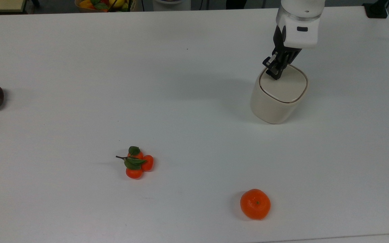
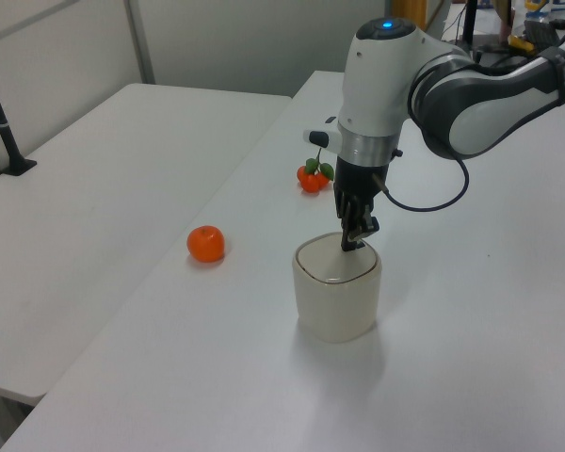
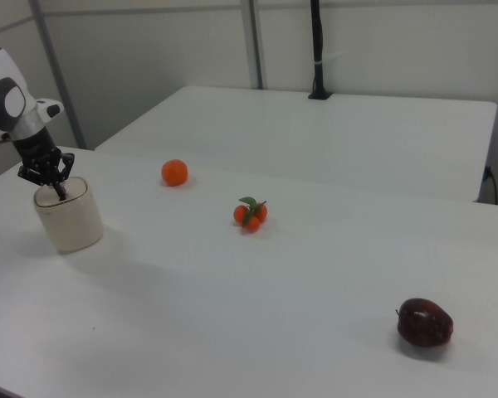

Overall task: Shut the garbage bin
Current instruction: 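Press the gripper down on the closed lid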

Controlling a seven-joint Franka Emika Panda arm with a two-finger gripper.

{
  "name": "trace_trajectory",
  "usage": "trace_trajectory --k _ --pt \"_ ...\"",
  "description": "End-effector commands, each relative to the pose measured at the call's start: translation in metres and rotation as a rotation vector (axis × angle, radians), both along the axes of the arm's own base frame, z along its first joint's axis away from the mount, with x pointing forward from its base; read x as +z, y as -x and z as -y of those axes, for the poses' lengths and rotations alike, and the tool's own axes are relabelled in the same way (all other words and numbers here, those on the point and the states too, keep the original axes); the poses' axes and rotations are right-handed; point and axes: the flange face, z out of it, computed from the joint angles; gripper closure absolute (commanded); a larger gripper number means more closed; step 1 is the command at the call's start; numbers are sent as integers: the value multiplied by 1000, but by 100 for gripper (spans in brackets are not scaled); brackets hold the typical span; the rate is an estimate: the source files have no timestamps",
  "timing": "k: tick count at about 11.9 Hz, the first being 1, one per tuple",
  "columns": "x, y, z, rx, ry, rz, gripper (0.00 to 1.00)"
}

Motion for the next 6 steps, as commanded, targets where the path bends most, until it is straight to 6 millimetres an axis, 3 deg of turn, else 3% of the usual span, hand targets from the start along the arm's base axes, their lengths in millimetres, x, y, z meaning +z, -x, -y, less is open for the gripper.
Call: trace_trajectory --k 1,6 --pt "-7 2 3 19 26 -15 100" --pt "-14 1 2 19 32 -24 100"
